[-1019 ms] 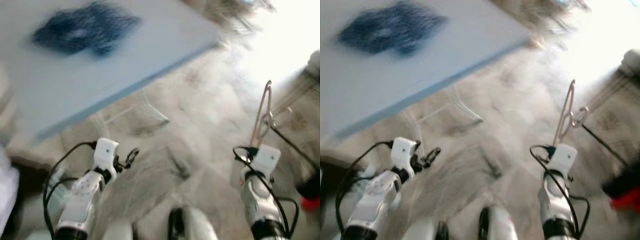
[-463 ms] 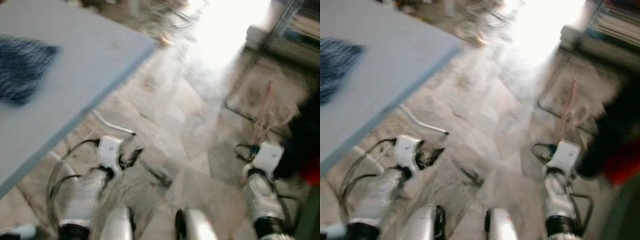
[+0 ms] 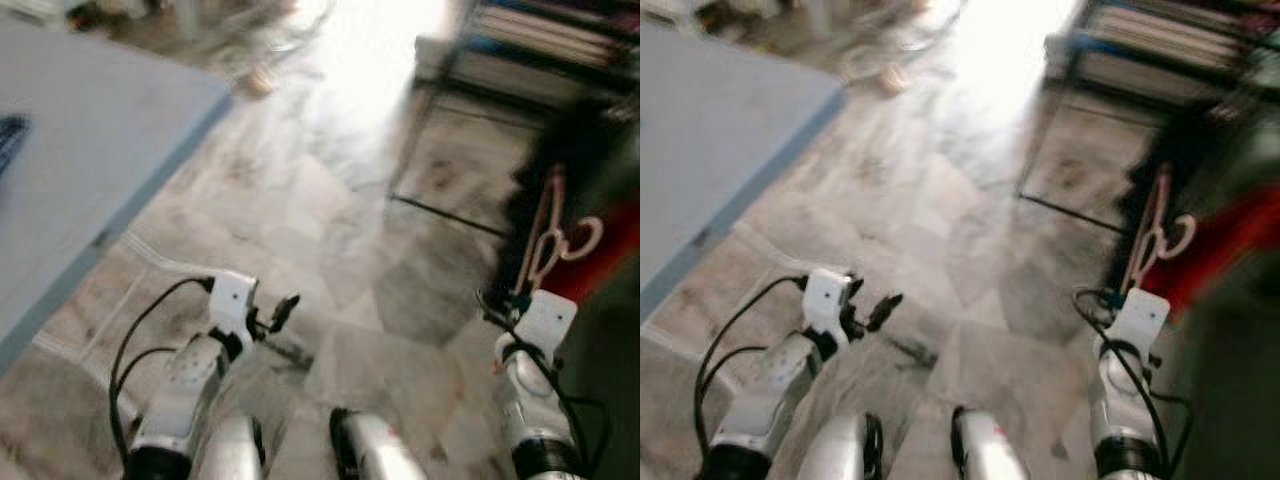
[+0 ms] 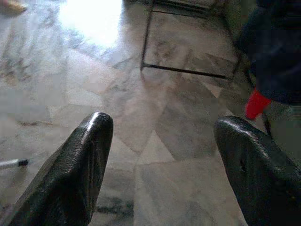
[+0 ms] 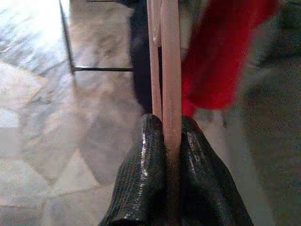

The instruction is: Hang hanger

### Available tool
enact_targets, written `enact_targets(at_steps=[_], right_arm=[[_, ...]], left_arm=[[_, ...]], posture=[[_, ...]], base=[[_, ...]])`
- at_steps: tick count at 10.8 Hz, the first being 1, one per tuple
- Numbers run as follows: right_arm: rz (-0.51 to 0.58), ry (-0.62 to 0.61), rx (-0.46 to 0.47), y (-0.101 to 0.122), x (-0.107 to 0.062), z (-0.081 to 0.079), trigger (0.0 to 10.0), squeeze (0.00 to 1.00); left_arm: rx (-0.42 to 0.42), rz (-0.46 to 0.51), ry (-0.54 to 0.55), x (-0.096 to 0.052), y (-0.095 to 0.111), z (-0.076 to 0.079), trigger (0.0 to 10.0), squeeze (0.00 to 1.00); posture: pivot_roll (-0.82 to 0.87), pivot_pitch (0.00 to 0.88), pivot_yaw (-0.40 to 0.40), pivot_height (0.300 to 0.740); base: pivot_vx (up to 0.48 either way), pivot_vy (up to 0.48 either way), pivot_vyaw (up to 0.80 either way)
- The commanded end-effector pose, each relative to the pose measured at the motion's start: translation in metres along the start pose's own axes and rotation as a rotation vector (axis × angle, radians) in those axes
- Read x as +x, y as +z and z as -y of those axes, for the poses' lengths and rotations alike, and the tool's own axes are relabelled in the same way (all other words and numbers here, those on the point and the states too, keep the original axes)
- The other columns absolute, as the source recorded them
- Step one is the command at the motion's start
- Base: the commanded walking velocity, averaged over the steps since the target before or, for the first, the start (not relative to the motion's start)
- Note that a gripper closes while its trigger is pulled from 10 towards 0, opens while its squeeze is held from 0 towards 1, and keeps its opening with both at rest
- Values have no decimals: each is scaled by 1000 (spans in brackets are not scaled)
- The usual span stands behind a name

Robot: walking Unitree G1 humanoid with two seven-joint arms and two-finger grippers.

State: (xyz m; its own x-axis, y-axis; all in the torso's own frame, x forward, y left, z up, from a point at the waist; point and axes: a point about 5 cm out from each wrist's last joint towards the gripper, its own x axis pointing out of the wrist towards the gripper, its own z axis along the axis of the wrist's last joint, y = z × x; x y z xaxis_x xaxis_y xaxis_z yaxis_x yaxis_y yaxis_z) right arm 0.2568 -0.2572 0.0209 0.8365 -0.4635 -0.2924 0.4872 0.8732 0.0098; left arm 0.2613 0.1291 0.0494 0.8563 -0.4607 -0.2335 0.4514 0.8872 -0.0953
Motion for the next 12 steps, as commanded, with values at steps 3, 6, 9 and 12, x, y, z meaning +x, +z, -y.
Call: enact_targets(at_steps=[3,6,9,12], right_arm=[[-19,-13,-5,-4,0,5,10000,0],[-5,9,11,-1,0,2,10000,0],[-2,17,2,-1,0,1,10000,0],[-3,47,-3,-1,0,-4,10000,0]], left_arm=[[-6,-9,-18,-1,-2,1,10000,0],[-14,-7,-32,-1,-2,3,10000,0],[-6,-11,-30,-1,-2,4,10000,0],[12,8,-6,-1,-1,4,10000,0]], posture=[[-15,183,-13,740],[-16,182,-14,740],[-19,185,-16,740],[-12,189,-25,740]], base=[[0,368,-800],[84,406,-219],[164,362,0],[0,0,0]])
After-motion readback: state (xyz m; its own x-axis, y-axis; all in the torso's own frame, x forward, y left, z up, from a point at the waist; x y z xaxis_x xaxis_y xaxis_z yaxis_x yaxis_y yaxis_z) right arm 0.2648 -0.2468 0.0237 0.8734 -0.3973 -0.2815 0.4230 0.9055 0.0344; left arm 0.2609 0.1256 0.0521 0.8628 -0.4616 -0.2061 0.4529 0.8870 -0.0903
